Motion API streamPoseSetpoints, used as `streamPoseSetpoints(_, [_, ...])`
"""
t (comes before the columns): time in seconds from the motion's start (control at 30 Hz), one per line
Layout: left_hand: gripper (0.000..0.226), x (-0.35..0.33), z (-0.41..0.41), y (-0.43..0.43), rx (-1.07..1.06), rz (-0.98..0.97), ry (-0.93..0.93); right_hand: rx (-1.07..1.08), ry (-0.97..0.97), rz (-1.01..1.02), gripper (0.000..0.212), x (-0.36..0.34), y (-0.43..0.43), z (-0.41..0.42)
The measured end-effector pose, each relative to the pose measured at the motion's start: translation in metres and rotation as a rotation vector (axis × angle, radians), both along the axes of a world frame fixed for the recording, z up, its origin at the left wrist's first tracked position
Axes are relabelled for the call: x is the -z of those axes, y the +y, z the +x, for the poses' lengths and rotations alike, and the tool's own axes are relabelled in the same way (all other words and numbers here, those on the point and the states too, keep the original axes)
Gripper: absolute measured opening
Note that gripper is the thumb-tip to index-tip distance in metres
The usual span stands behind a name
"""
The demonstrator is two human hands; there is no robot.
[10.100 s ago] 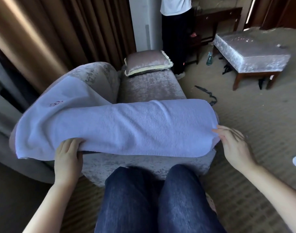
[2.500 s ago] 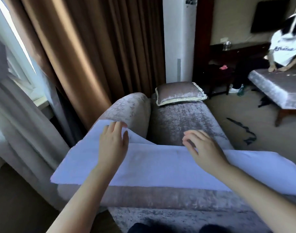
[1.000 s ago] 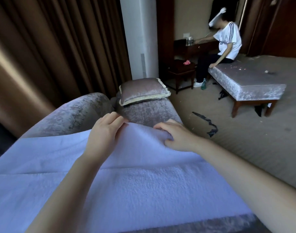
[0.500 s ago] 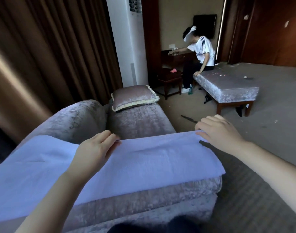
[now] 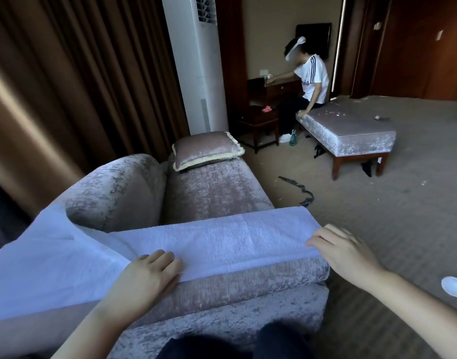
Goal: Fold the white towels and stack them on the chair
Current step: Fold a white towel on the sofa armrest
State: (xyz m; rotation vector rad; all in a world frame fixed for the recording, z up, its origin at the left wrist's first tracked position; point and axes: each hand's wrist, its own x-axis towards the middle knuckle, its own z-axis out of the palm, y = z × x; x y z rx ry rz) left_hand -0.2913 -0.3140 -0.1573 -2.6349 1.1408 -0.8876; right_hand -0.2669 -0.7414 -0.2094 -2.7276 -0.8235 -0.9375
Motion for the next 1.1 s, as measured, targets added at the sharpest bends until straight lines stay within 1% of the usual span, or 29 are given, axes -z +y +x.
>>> streamPoseSetpoints(0.17, [0.017,0.008,-0.005,-0.002,0.012,0.005,0.007,-0.018,-0.013,0.105,0.023,0.01,-0.006,0.0])
streamPoseSetpoints(0.23, [0.024,0.009,-0.003,-0.005,-0.013,0.002,0.034,-0.015,-0.007,0.13,0.028,0.01,-0.006,-0.006])
streamPoseSetpoints(0.3, [0.039,0.005,-0.003,-0.009,-0.064,-0.022,0.058,-0.018,-0.025,0.134,0.028,0.007,-0.006,-0.011])
streamPoseSetpoints(0.37, [0.051,-0.009,-0.001,-0.023,-0.114,-0.109,0.065,-0.048,-0.048,0.191,0.022,-0.001,-0.004,-0.01])
streamPoseSetpoints(0.4, [0.051,-0.018,0.003,-0.033,-0.137,-0.174,0.062,-0.062,-0.041,0.258,0.022,-0.008,0.002,-0.006])
streamPoseSetpoints(0.47, [0.042,-0.029,0.021,-0.062,-0.178,-0.299,0.087,-0.049,-0.014,0.414,0.026,-0.025,0.023,0.01])
streamPoseSetpoints(0.53, [0.043,-0.024,0.045,-0.093,-0.223,-0.324,0.181,0.04,0.06,0.475,0.038,-0.04,0.055,0.029])
streamPoseSetpoints(0.6, [0.053,-0.005,0.062,-0.114,-0.282,-0.269,0.298,0.126,0.229,0.383,0.052,-0.041,0.079,0.046])
streamPoseSetpoints(0.63, [0.057,0.006,0.067,-0.12,-0.309,-0.246,0.366,0.178,0.309,0.315,0.056,-0.035,0.084,0.051])
streamPoseSetpoints(0.67, [0.06,0.013,0.069,-0.122,-0.335,-0.234,0.407,0.227,0.368,0.261,0.058,-0.027,0.086,0.055])
streamPoseSetpoints(0.7, [0.06,0.019,0.07,-0.122,-0.347,-0.234,0.402,0.272,0.393,0.24,0.062,-0.019,0.086,0.057])
streamPoseSetpoints(0.77, [0.057,0.022,0.07,-0.121,-0.348,-0.25,0.346,0.329,0.342,0.274,0.069,-0.005,0.083,0.056])
streamPoseSetpoints(0.8, [0.057,0.021,0.069,-0.123,-0.348,-0.249,0.342,0.354,0.288,0.292,0.068,-0.002,0.082,0.053])
streamPoseSetpoints(0.87, [0.06,0.02,0.07,-0.126,-0.369,-0.24,0.369,0.375,0.249,0.288,0.06,0.0,0.083,0.053])
streamPoseSetpoints(0.93, [0.064,0.024,0.071,-0.129,-0.395,-0.235,0.378,0.376,0.245,0.272,0.058,0.0,0.083,0.053])
streamPoseSetpoints(1.0, [0.067,0.023,0.07,-0.13,-0.393,-0.229,0.381,0.38,0.258,0.261,0.061,-0.002,0.083,0.051])
streamPoseSetpoints(1.07, [0.071,0.018,0.068,-0.131,-0.366,-0.24,0.454,0.388,0.324,0.284,0.065,-0.007,0.085,0.05])
streamPoseSetpoints(1.1, [0.07,0.012,0.067,-0.129,-0.337,-0.288,0.513,0.385,0.351,0.302,0.063,-0.011,0.088,0.049])
